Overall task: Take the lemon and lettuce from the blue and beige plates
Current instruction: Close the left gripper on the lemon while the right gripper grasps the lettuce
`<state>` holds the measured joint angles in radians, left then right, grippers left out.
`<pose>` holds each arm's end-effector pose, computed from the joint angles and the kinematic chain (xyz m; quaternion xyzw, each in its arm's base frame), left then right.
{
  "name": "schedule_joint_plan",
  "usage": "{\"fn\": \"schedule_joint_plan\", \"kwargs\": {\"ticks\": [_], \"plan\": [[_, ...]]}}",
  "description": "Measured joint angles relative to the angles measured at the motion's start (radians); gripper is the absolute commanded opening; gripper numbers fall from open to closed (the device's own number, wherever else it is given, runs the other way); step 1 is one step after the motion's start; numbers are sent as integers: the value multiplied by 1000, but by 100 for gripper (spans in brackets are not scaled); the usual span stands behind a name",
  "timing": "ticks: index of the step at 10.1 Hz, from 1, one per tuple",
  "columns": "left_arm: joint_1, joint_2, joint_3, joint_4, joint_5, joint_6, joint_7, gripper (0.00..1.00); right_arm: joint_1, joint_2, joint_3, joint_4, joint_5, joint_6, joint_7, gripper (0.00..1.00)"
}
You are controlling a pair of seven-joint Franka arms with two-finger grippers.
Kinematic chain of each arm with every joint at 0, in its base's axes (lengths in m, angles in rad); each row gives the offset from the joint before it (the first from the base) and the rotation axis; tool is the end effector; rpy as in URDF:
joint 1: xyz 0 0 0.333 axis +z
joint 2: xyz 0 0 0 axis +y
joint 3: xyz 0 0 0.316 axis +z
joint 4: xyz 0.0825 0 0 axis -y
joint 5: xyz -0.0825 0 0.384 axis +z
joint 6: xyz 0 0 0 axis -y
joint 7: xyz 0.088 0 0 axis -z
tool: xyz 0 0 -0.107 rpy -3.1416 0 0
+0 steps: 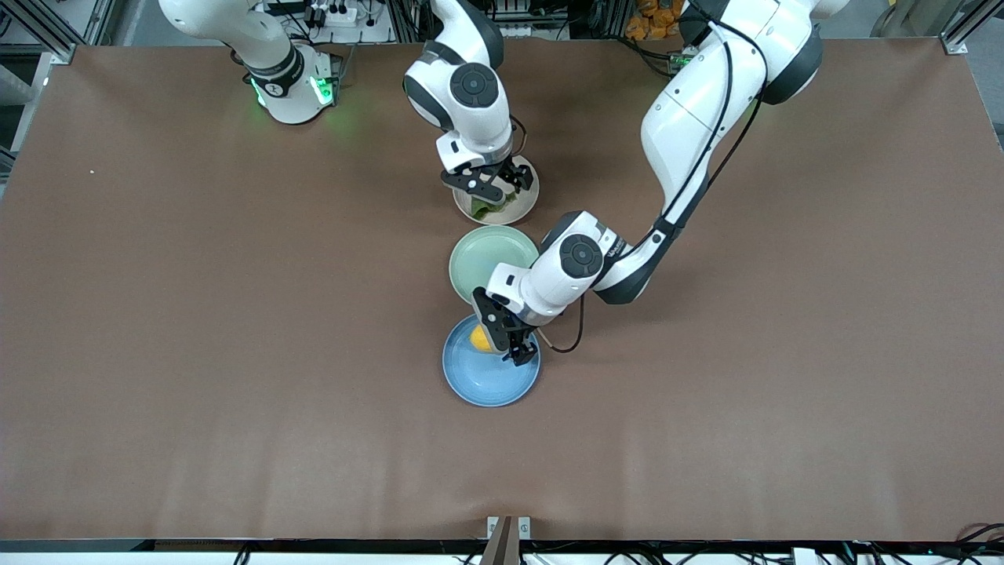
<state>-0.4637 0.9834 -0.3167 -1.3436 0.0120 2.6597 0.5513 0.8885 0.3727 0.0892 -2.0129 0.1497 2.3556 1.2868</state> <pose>0.5896 -0.4915 0.1870 0.8175 -0.5338 0.1704 0.1330 0.3351 0.4981 0.2659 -0.9754 0.2090 0.0682 0.0155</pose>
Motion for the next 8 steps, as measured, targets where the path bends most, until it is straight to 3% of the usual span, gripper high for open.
{"fn": "schedule_joint_plan", "kwargs": {"ticks": [1, 2, 4, 8], "plan": [[-3, 3, 1, 3, 0, 0, 0, 100, 0, 11, -3, -11, -2, 2, 0, 100], [-5, 5, 3, 6, 0, 1, 0, 87, 0, 18, -5, -22, -6, 11, 0, 100], [-9, 6, 10, 8, 0, 1, 1, 49, 0, 41, -7, -29, -10, 54, 1, 100], [-40, 5, 43, 15, 0, 12, 3, 0, 4, 102, -6, -30, -29, 84, 1, 100]]}}
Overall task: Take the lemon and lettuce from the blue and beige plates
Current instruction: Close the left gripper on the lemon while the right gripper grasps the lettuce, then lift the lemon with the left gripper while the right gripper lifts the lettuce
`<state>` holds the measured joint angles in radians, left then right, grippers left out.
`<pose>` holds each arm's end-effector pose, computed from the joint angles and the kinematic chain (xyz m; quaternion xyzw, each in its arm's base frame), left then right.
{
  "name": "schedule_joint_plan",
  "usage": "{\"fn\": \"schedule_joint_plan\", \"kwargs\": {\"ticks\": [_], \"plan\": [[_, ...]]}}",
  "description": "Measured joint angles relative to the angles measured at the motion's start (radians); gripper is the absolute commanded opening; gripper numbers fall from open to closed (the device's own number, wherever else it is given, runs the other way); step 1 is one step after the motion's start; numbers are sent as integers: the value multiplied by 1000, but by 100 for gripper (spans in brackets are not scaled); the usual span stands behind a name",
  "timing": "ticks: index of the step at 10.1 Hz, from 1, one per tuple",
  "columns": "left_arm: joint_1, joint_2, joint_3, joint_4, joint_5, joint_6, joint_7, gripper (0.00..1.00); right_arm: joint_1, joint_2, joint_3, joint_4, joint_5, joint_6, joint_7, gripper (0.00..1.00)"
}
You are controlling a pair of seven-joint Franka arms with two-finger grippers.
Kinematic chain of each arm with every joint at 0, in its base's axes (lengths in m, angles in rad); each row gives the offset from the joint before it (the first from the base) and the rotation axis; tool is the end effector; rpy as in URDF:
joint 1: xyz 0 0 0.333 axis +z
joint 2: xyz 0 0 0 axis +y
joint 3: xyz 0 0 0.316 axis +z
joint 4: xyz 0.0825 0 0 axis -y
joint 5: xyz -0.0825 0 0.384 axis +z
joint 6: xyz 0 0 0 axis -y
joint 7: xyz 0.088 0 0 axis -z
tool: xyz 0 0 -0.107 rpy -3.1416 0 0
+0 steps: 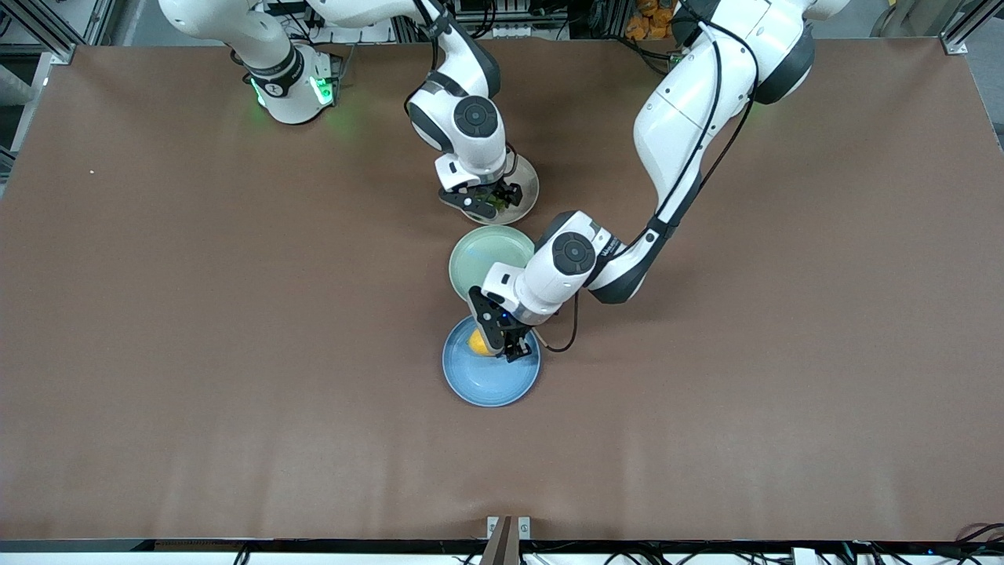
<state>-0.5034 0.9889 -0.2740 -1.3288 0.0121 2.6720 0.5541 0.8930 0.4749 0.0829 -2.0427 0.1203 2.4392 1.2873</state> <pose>0.5884 -0.4973 0.1851 0.8125 -0.5425 0.1784 0.1174 0.3300 0.4875 0.2002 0.9764 -0.2050 -0.0674 0.0115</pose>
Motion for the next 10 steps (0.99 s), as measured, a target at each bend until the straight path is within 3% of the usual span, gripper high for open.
{"fn": "schedule_joint_plan", "kwargs": {"ticks": [2, 4, 5, 6, 9, 10], "plan": [[0, 0, 1, 1, 0, 2, 0, 0, 1, 4, 0, 0, -3, 4, 0, 98], [2, -1, 4, 7, 0, 6, 0, 0, 1, 5, 0, 0, -3, 5, 0, 69], [10, -5, 4, 18, 0, 8, 0, 0, 1, 5, 0, 0, -3, 5, 0, 61], [27, -18, 1, 25, 0, 5, 0, 0, 1, 6, 0, 0, -3, 5, 0, 61], [82, -93, -11, 32, -25, -143, 0, 0, 2, 7, 0, 0, -6, 6, 1, 28], [107, -126, -11, 33, -44, -221, 0, 0, 2, 7, 0, 0, -6, 6, 1, 23]]}}
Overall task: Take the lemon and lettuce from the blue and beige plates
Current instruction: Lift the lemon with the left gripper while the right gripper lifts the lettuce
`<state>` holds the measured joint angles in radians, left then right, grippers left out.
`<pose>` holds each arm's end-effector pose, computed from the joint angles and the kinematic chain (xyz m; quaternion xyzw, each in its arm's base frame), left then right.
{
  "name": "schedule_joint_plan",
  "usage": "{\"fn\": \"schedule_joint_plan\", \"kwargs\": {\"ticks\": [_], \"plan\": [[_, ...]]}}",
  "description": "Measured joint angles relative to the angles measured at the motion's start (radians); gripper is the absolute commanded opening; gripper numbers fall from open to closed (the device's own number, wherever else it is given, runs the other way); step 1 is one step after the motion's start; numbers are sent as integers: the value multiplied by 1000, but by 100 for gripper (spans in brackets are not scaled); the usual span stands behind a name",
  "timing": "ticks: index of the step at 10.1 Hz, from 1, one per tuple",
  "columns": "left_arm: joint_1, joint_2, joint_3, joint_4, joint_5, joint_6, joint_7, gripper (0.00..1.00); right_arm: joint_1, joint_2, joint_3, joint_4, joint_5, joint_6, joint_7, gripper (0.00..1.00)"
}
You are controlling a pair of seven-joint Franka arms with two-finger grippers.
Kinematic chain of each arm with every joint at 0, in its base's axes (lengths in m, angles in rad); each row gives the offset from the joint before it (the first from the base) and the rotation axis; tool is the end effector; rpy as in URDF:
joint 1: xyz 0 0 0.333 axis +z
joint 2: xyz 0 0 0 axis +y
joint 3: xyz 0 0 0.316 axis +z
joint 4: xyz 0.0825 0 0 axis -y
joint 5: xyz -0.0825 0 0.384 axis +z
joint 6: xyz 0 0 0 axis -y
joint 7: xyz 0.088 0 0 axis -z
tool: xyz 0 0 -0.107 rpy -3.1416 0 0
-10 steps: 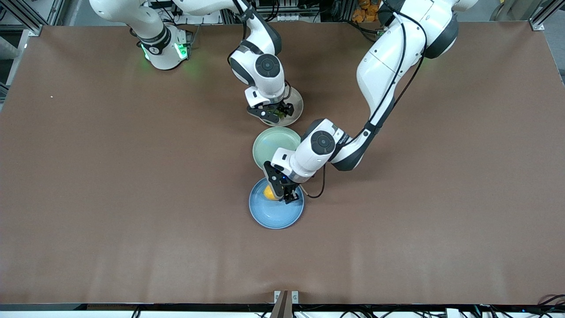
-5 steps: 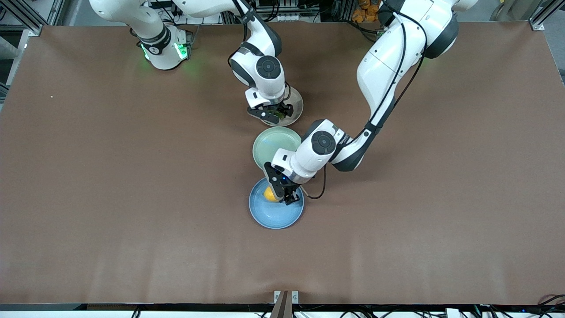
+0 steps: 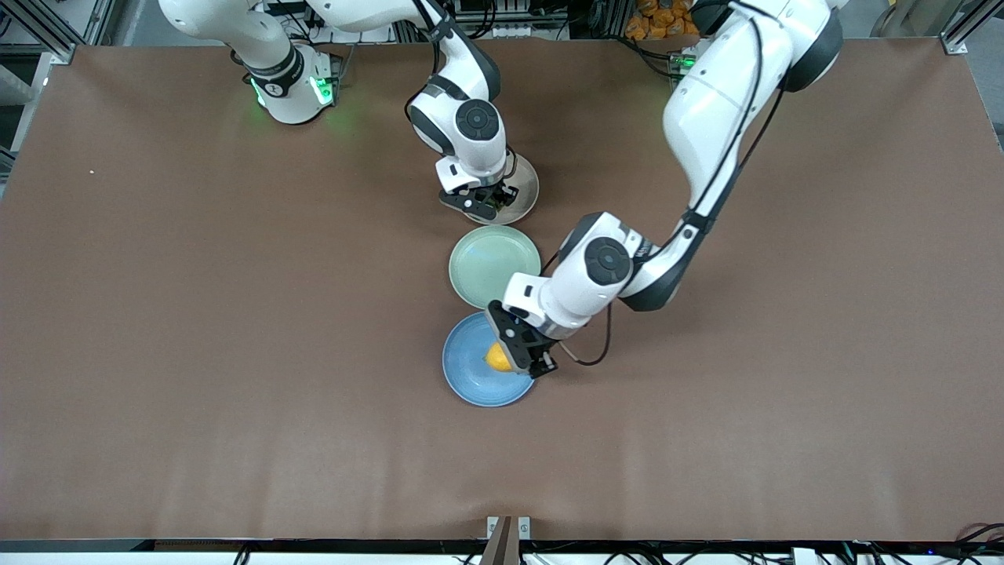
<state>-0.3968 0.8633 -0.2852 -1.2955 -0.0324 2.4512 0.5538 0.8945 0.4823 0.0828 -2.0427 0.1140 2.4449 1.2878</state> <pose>0.6391 -0.4396 0.2715 0.8407 -0.5056 0.1518 0.1207 0.3292 0.4877 0.1963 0.9770 -0.2025 -0.0659 0.0131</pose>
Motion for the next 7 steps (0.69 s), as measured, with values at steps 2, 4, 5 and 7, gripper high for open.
{"fn": "schedule_joint_plan", "kwargs": {"ticks": [2, 4, 5, 7], "plan": [[48, -75, -1, 5, -47, -164, -1, 0, 0, 0, 0, 1, -1, 0, 0, 0], [99, -153, -1, 6, -67, -307, -38, 0, 0, -1, 0, 3, -1, 0, 0, 0], [119, -191, 1, 7, -68, -384, -117, 0, 0, -3, -1, 6, -1, 0, 0, 0], [131, -253, 16, 6, -68, -511, -348, 0, -2, -24, -5, 30, -2, -47, 0, 0]]}}
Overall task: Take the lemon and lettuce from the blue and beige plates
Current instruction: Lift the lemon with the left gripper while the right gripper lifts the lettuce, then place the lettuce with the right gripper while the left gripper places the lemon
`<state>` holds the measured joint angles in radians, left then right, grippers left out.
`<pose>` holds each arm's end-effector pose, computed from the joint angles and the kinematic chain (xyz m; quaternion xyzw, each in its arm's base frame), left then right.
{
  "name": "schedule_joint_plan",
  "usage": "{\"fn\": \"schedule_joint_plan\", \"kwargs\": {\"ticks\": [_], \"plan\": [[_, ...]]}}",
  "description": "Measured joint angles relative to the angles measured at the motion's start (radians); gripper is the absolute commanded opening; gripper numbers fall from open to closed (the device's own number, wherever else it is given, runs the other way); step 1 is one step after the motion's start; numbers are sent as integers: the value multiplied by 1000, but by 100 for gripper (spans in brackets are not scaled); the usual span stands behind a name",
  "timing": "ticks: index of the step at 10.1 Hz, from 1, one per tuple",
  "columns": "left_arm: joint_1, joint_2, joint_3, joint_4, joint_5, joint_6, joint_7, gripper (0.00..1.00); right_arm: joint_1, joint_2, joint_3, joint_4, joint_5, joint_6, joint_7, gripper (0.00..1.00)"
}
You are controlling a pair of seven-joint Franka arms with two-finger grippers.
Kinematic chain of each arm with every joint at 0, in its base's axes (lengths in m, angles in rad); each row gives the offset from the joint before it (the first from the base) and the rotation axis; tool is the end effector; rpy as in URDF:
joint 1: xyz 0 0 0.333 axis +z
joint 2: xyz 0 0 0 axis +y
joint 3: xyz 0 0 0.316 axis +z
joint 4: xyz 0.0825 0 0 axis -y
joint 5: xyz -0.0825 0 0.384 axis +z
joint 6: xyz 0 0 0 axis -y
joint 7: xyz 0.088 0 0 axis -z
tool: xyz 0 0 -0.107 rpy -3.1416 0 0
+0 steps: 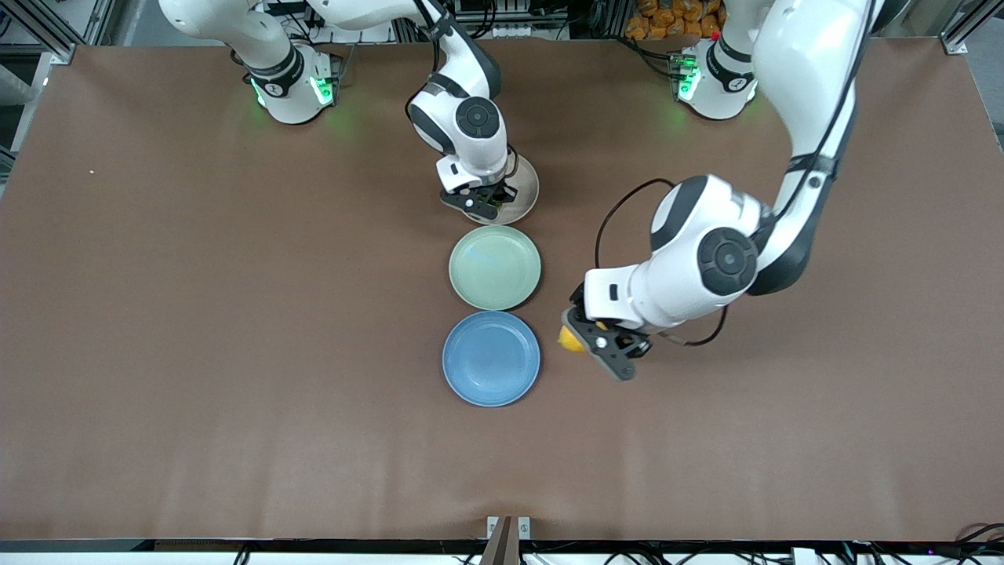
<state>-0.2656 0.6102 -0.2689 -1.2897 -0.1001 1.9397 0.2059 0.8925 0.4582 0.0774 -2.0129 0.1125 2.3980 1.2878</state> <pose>0.6470 -0.3379 0.4082 0.9392 -0.3194 0.0095 0.1258 0.3376 0.4926 0.2180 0.9770 -0.2033 -0.0642 0.0099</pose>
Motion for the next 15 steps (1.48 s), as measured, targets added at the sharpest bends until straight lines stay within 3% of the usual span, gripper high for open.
{"fn": "schedule_joint_plan", "kwargs": {"ticks": [3, 5, 10, 15], "plan": [[9, -25, 49, -15, 78, -68, -311, 0, -34, -59, -8, 78, -1, -149, -6, 0], [15, -22, 59, -42, 102, -90, -410, 0, -92, -94, -10, 86, -4, -187, -97, 0], [119, 65, 68, -120, 105, -97, -570, 0, -348, -155, -13, 95, -4, -273, -439, 0], [170, 108, 83, -232, 126, 12, -736, 0, -681, -201, -18, 98, 5, -382, -991, 0]]}}
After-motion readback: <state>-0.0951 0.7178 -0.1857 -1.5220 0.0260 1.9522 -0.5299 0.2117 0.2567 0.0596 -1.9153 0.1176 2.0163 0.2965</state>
